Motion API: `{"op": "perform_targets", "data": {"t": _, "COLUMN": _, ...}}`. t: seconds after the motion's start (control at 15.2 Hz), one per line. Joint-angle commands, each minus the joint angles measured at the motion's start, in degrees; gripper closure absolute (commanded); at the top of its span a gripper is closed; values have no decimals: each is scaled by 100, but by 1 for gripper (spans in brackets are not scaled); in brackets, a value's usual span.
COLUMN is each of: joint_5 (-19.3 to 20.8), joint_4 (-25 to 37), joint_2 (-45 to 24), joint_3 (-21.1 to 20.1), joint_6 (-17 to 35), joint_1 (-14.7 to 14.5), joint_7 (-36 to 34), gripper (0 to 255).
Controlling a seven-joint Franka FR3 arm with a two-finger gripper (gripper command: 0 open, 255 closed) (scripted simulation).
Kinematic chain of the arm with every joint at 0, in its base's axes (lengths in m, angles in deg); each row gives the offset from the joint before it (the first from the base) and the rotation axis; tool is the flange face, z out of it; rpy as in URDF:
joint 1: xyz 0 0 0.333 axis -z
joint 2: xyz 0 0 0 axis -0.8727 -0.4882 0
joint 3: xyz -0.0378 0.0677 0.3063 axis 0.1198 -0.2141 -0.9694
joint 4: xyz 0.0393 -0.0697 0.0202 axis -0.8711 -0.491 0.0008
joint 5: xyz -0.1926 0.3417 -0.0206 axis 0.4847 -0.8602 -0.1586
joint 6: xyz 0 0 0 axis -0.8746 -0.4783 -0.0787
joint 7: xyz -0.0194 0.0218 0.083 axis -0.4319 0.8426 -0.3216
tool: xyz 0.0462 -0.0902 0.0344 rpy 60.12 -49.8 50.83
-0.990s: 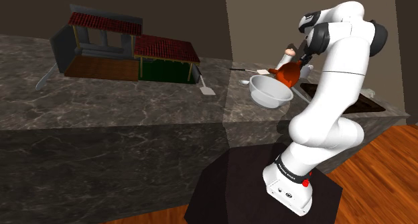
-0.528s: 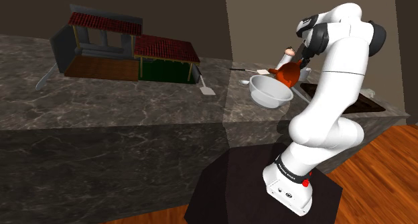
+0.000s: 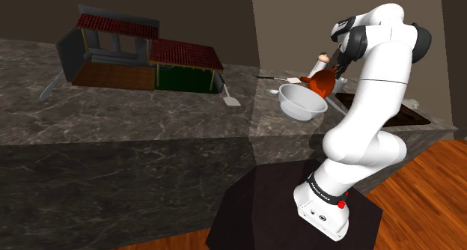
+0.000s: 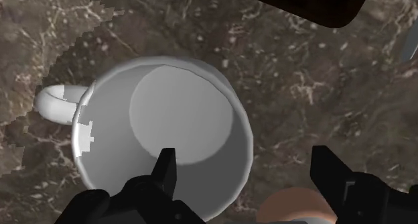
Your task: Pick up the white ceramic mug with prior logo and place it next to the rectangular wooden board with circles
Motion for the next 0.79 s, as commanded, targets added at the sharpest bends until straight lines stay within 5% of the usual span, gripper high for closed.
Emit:
{"op": "perform_targets", "data": {"t": 0.0, "joint_5": 0, "joint_4": 0, "joint_2": 0, "joint_3": 0, "joint_6": 0, "joint_1": 0, "joint_7": 0, "gripper": 0}}
{"op": "perform_targets", "data": {"t": 0.33, "joint_5": 59, "joint_4": 642, "joint_2": 72, "joint_3": 36, "joint_6": -692, "joint_1": 49, "joint_7": -59, "gripper": 0}}
{"op": "perform_targets", "data": {"t": 0.73, "joint_5": 59, "joint_4": 642, "joint_2": 72, "joint_3": 36, "joint_6": -692, "joint_1": 49, "joint_7": -59, "gripper": 0}}
